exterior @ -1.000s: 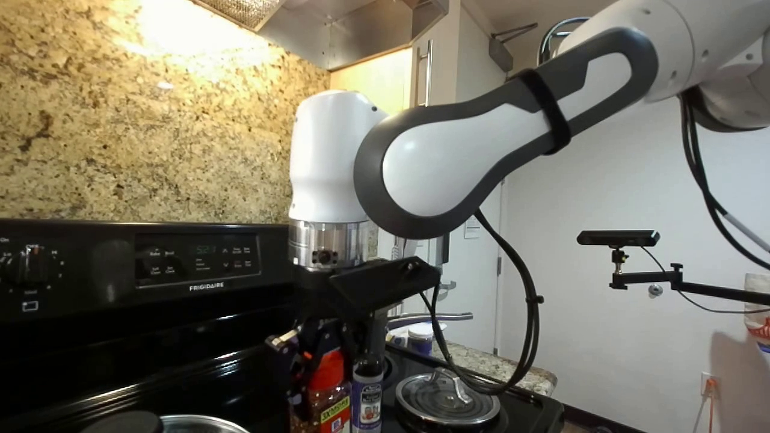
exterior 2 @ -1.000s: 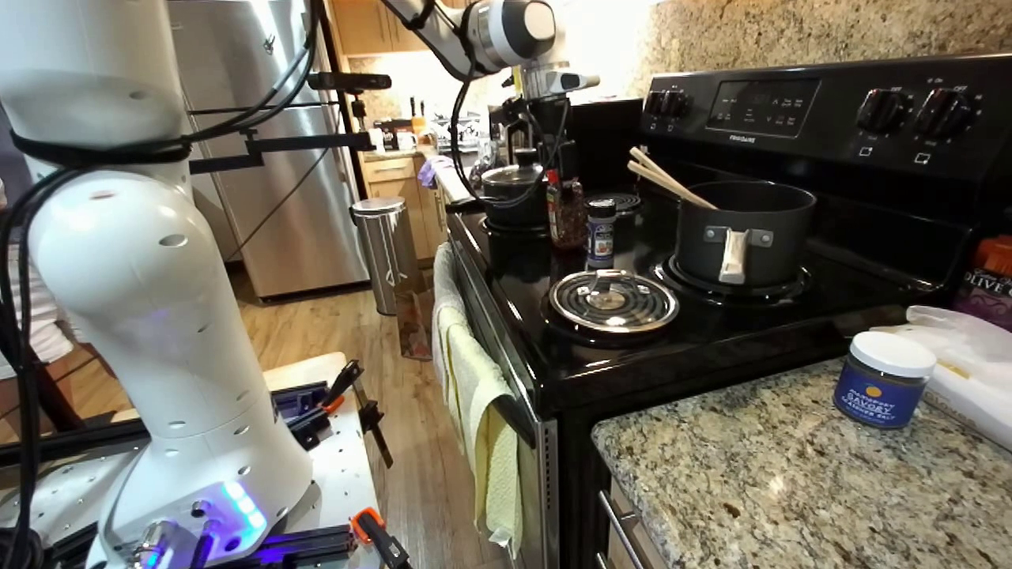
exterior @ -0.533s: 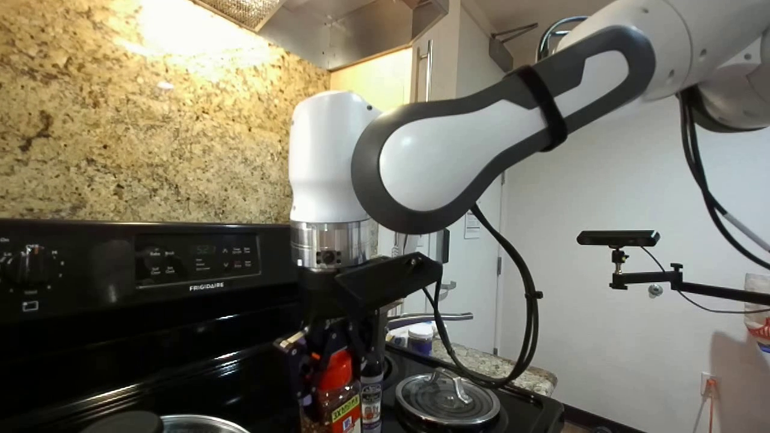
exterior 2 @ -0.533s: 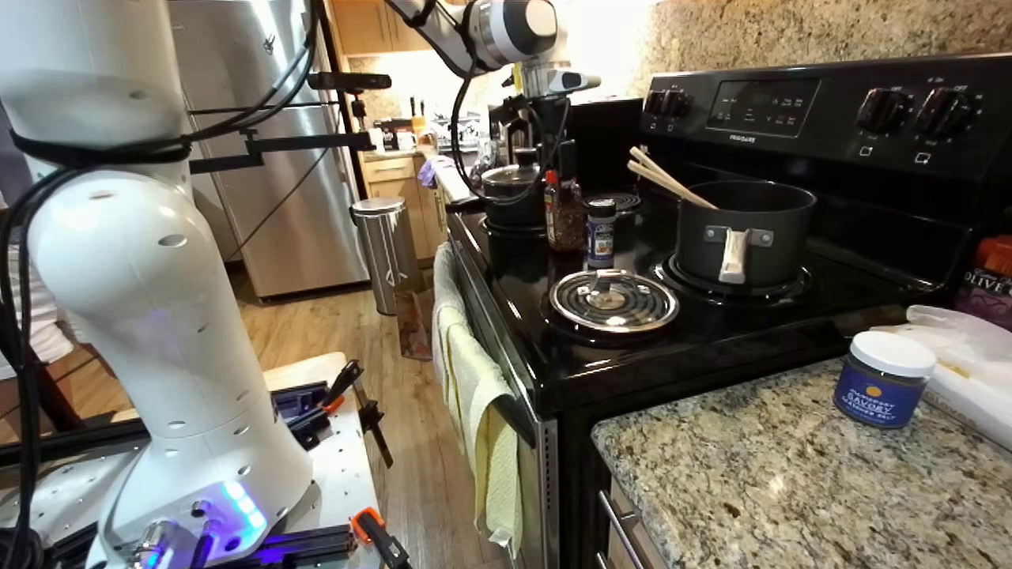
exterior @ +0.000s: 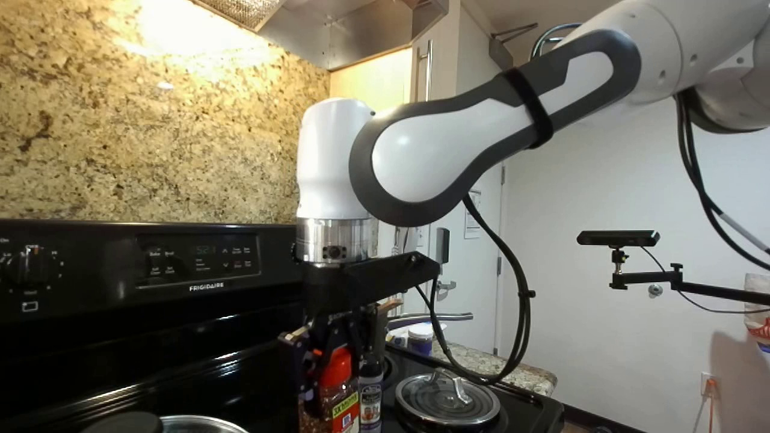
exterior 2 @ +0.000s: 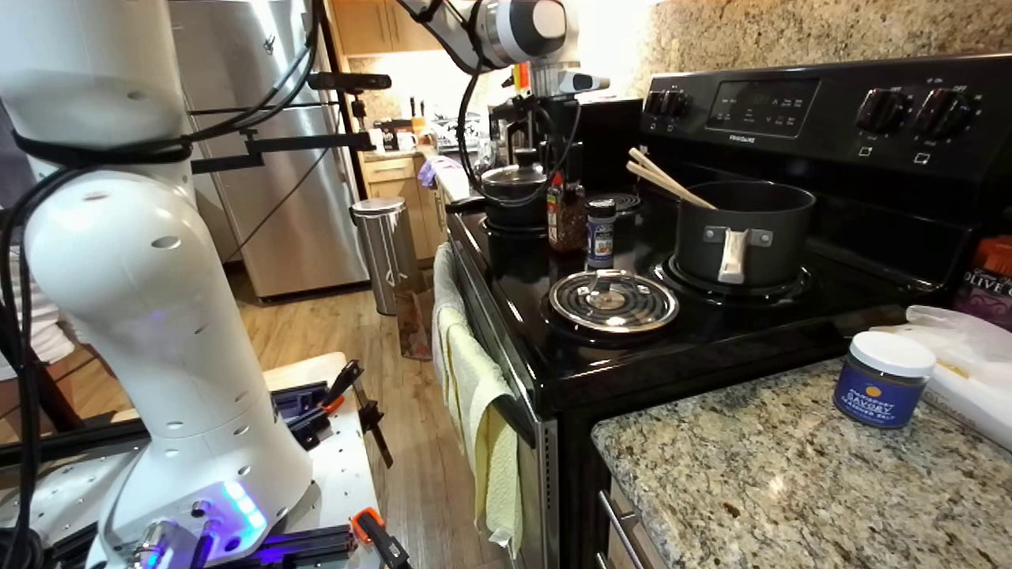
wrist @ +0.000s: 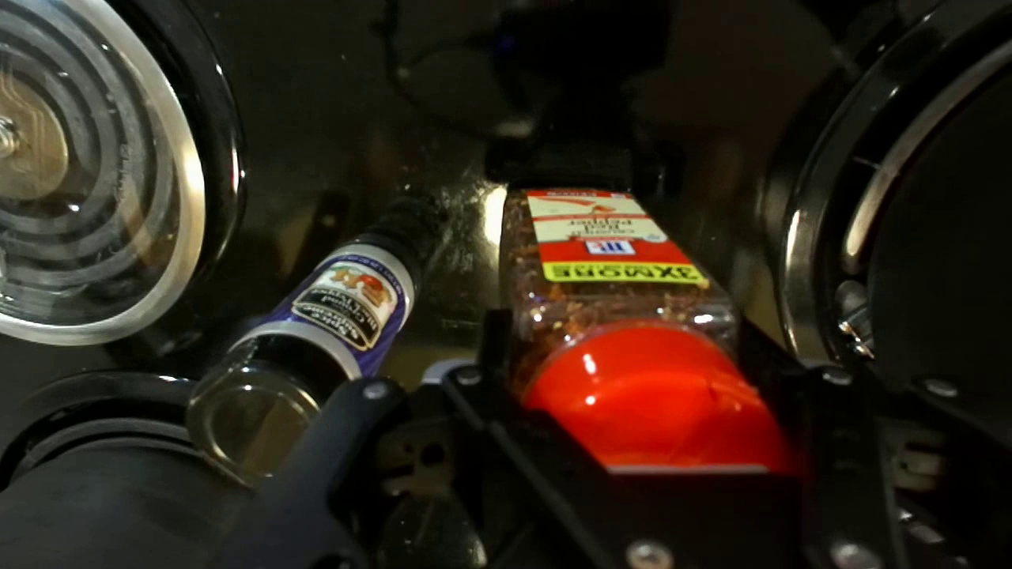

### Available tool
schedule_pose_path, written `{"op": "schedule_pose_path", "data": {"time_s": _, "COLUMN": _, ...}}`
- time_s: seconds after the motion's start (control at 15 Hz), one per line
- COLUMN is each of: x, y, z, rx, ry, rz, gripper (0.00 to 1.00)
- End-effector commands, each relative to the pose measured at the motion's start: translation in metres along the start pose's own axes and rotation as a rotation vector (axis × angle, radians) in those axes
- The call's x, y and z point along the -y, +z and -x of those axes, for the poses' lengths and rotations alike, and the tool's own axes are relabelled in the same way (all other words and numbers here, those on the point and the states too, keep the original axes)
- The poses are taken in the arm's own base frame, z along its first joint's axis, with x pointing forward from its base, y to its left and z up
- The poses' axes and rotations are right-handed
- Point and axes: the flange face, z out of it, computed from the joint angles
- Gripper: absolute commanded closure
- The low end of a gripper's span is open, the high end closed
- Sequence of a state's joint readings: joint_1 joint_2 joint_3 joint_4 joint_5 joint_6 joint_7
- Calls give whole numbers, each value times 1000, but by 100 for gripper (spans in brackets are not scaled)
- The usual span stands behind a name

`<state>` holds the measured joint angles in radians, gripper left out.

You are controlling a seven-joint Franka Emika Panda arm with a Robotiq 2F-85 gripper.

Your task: Get the colourless jar on the right counter and put it in the of the stove

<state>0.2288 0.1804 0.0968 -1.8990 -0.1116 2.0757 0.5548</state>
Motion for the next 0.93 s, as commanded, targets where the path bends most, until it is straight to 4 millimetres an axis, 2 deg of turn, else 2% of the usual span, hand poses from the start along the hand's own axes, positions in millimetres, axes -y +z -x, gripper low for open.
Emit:
{"op": "schedule_pose_path", "data": {"time_s": 0.0, "x": -1, "y": 24, "z": -1, "rx": 28, "ry": -10, "rz": -26, "gripper": 24}}
{"op": "schedule_pose_path", "data": {"time_s": 0.07, "x": -1, "y": 23, "z": -1, "rx": 24, "ry": -2, "rz": -25, "gripper": 9}}
{"op": "schedule_pose_path", "data": {"time_s": 0.2, "x": -2, "y": 28, "z": 0, "rx": 21, "ry": 8, "rz": -25, "gripper": 2}}
{"op": "schedule_pose_path", "data": {"time_s": 0.6, "x": 0, "y": 23, "z": 2, "rx": -3, "ry": 28, "rz": -23, "gripper": 0}}
{"op": "schedule_pose_path", "data": {"time_s": 0.87, "x": 0, "y": 4, "z": 2, "rx": -24, "ry": 32, "rz": -13, "gripper": 0}}
